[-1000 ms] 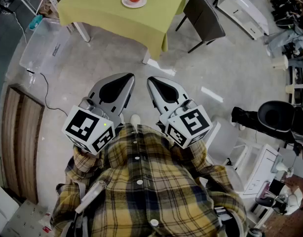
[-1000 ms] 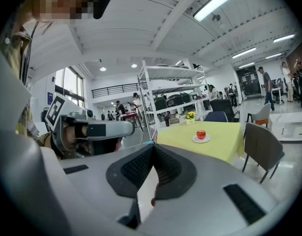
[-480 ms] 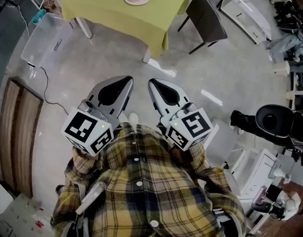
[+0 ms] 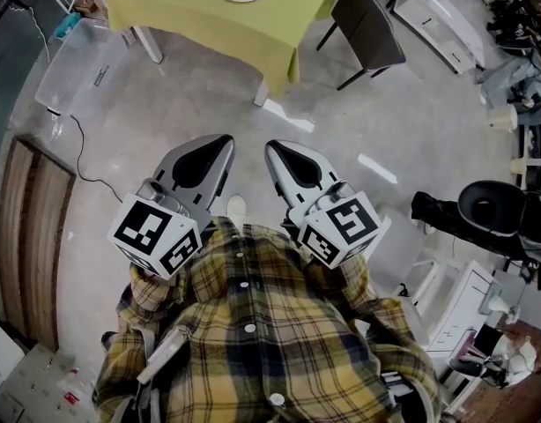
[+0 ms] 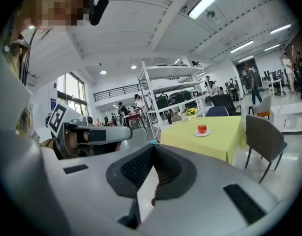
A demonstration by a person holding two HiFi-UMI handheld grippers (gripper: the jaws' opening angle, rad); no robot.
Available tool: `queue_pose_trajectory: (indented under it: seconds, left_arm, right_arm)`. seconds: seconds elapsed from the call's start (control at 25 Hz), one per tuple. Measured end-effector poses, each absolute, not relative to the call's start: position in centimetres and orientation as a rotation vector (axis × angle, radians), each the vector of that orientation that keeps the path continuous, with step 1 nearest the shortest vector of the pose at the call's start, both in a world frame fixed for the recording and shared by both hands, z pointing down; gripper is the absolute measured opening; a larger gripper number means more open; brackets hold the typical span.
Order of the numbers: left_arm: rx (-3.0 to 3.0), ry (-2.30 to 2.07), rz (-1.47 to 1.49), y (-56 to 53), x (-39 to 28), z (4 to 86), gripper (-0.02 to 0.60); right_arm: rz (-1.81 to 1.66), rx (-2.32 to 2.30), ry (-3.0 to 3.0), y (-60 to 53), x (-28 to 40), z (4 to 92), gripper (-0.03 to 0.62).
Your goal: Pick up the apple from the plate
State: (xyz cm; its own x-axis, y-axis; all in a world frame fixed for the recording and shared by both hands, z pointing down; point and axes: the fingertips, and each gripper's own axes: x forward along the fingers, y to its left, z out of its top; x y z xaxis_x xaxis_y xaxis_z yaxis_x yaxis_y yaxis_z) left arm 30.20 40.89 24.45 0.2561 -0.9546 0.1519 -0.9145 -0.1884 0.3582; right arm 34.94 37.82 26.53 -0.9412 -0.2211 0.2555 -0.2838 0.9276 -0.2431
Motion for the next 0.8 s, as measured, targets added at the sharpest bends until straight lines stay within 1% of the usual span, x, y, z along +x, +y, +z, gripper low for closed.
queue_pose_trajectory:
  seconds: [0.28,0.8]
  left_arm:
    - [2.161,-1.681,-0.155,40.0,27.6,25.1,0.008]
    - [2.220,-1.647,-0.123,33.3,14.9,24.3,0.008]
  right_arm:
    - [0.437,0.380,-2.845,36.8,32.1,27.4,-0.003]
    - [0.407,0.421,-2.854,30.7,19.5,26.4,-0.003]
